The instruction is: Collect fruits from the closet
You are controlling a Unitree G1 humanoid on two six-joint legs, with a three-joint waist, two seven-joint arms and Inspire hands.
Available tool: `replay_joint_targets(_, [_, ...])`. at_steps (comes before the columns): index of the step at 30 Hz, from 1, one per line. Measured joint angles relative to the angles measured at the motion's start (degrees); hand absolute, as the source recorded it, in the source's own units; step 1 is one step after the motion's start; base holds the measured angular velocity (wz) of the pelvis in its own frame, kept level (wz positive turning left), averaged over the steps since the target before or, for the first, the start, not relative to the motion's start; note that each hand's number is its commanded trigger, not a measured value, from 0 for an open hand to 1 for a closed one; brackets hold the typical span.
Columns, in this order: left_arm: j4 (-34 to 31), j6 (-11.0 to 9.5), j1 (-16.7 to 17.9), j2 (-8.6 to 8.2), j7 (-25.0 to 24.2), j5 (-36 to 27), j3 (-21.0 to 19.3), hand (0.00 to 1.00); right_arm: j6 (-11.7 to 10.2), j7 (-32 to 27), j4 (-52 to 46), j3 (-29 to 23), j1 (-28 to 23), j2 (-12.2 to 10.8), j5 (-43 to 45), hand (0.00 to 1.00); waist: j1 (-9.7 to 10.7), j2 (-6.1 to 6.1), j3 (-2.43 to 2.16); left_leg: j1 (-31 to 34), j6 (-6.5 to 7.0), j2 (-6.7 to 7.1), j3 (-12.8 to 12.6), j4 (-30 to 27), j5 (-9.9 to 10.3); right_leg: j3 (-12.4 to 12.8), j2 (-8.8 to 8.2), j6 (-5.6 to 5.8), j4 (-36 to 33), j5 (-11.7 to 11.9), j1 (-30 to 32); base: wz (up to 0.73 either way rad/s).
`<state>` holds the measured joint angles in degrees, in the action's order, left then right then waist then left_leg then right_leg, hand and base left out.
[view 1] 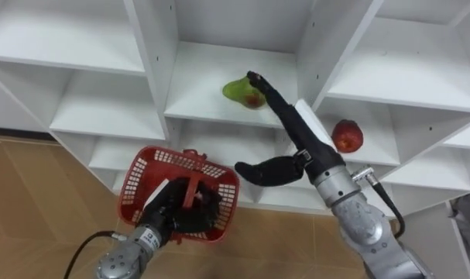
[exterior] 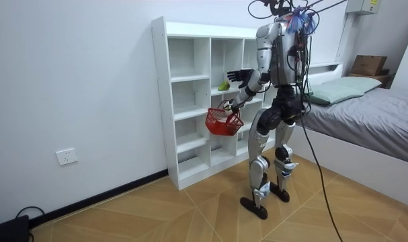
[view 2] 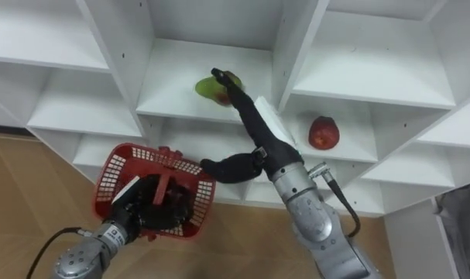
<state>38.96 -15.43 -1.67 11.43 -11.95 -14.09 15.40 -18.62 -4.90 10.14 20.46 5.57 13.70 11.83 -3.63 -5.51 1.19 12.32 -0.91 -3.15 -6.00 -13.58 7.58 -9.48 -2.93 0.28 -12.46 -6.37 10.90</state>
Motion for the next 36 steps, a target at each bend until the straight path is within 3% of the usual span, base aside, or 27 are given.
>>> replay_joint_targets(4, [0.9,0.0,0.0,-0.02,0.0,-1.2,0.0,1.0,-0.3,-2.1,0.0,-0.1,2.2,0.0,-0.1,0.0,0.0,-0.08,0.04,0.0,-0.01,-0.01,0.0,0.0,0.0,-0.1,-0.02,-0.01,-0.1,0.0,0.0,0.0])
replay_joint_targets(9, [1.2,0.0,0.0,0.05,0.0,-2.1,0.0,1.0,-1.4,-5.4,0.0,-0.6,3.2,0.0,-0.1,0.0,0.0,-0.85,0.41,0.0,-0.04,0.0,0.1,0.0,0.0,-0.2,-0.04,-0.01,-0.1,0.0,0.0,0.0])
replay_joint_targets(20, [1.3,0.0,0.1,-0.22,0.0,-2.0,0.0,1.0,-1.4,-11.1,0.5,-1.3,4.1,0.8,0.0,0.0,-0.3,-1.17,0.39,-0.2,-0.04,0.05,0.6,0.0,0.0,-0.7,-0.05,0.03,0.1,-0.1,-0.8,0.01])
replay_joint_targets(29, [1.8,0.2,1.3,-0.42,0.0,-2.0,0.1,1.0,-1.3,-13.1,3.0,-1.5,4.7,1.7,0.6,0.0,-1.5,-1.29,0.5,-1.0,-0.24,0.1,1.6,0.0,-0.2,-1.3,0.07,-0.02,0.9,-0.1,-2.3,0.04])
replay_joint_targets(36, [2.1,1.7,1.7,-1.3,-0.1,-1.7,-1.0,1.0,-1.4,-13.3,4.7,-1.6,5.0,1.6,4.7,0.0,-1.5,-1.23,0.53,-1.0,-0.25,0.1,1.6,0.0,-0.2,-1.4,0.07,-0.03,0.9,-0.1,-2.3,0.0])
